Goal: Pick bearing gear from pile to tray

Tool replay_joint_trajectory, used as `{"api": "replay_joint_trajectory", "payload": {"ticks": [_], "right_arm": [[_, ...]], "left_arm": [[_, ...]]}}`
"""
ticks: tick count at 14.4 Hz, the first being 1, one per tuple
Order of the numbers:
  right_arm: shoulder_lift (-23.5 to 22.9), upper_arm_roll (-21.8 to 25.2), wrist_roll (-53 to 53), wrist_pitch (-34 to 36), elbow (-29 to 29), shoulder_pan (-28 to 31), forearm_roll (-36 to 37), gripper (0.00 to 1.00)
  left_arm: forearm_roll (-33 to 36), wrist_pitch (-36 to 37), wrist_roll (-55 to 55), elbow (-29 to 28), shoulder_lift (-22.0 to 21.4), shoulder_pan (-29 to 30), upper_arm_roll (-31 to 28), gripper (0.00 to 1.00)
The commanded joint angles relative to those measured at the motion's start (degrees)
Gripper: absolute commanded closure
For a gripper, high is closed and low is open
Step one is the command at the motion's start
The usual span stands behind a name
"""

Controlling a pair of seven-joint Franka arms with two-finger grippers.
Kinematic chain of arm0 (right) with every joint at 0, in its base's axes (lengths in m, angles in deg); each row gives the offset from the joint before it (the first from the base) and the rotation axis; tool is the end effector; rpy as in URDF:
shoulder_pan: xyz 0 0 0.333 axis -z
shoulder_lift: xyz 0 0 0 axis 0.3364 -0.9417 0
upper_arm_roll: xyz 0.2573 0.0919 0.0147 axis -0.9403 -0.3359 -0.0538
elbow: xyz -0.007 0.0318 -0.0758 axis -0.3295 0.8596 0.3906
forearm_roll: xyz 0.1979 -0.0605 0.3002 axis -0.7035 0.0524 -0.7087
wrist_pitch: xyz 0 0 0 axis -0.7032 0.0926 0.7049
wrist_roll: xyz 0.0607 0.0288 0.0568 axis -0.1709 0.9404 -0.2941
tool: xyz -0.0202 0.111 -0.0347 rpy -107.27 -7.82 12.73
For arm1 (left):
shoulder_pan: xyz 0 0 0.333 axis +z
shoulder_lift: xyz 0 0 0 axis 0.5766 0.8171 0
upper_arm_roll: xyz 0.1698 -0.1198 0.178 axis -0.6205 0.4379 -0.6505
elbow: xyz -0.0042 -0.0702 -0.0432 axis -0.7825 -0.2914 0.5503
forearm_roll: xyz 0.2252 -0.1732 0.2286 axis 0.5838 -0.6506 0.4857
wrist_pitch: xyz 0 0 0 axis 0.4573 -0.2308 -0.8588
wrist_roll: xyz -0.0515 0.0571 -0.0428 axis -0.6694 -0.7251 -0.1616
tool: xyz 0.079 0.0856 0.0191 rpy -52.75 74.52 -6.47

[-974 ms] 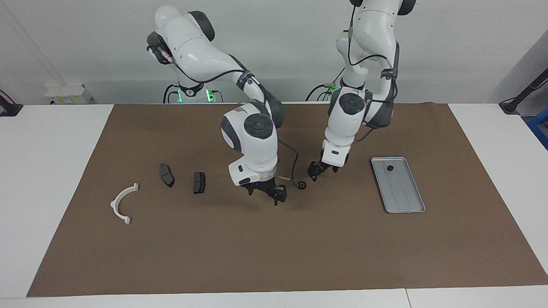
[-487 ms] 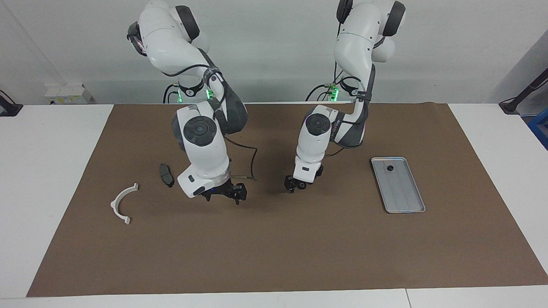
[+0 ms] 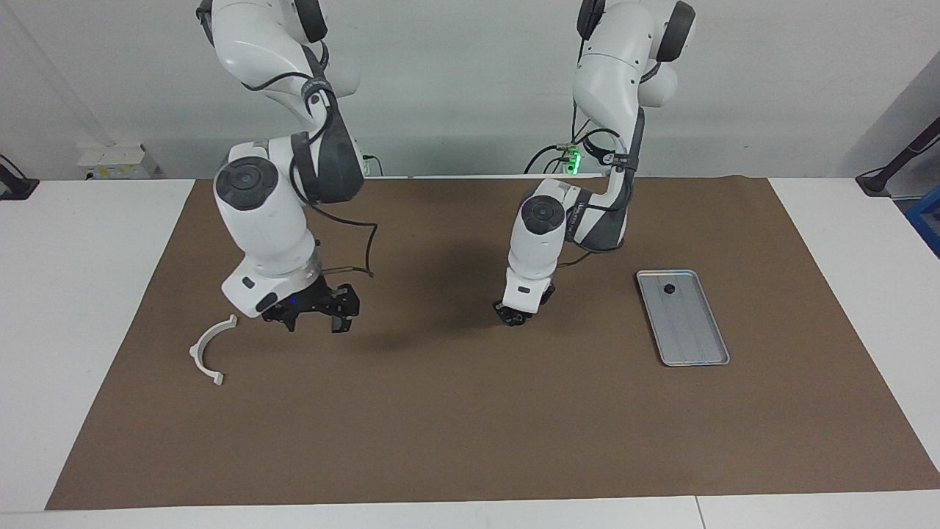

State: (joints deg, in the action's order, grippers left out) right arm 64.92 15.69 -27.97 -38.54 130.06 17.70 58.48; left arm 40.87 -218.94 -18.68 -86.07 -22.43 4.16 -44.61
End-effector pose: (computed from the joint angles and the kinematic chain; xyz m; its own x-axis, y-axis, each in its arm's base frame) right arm 0.6281 0.0854 0.4287 0.9976 0.0630 0.0278 0.0623 -0.9978 0.0235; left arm 0.5178 -0.3328 0.2647 0.9324 0.3613 -0.0005 0.3613 -0.9324 0.0098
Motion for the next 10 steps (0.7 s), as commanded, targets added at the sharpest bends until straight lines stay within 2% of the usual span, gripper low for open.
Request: {"api": "replay_joint_trajectory", "payload": {"ticks": [1,3,4,6,10], "right_arm": [[9.4,1.0,-4.7,1.6,8.2,2.1,-1.8,0.00],[13.4,2.6,-5.1,5.0,9.0,2.1,-1.8,0.00],[15.4,3.4,-6.1,7.1,9.2,2.1,-1.8,0.00],[19.2,4.8,-8.9,10.6,9.2,2.1,-1.9,0.00],[25.2,5.0,-8.4,15.6,9.0,1.5,-2.0,0.00]], "left_arm": [[0.8,4.9,0.2,3.4,0.4,0.1,-0.6,0.96],[1.0,12.0,-1.9,7.2,-1.1,3.6,-0.7,0.96],[0.9,14.2,-6.2,7.1,-2.8,5.7,-0.7,0.95],[0.8,15.6,-18.3,5.6,-6.0,13.3,-0.6,0.95],[0.6,15.2,-42.5,4.7,-6.3,24.9,-0.6,0.95]]}}
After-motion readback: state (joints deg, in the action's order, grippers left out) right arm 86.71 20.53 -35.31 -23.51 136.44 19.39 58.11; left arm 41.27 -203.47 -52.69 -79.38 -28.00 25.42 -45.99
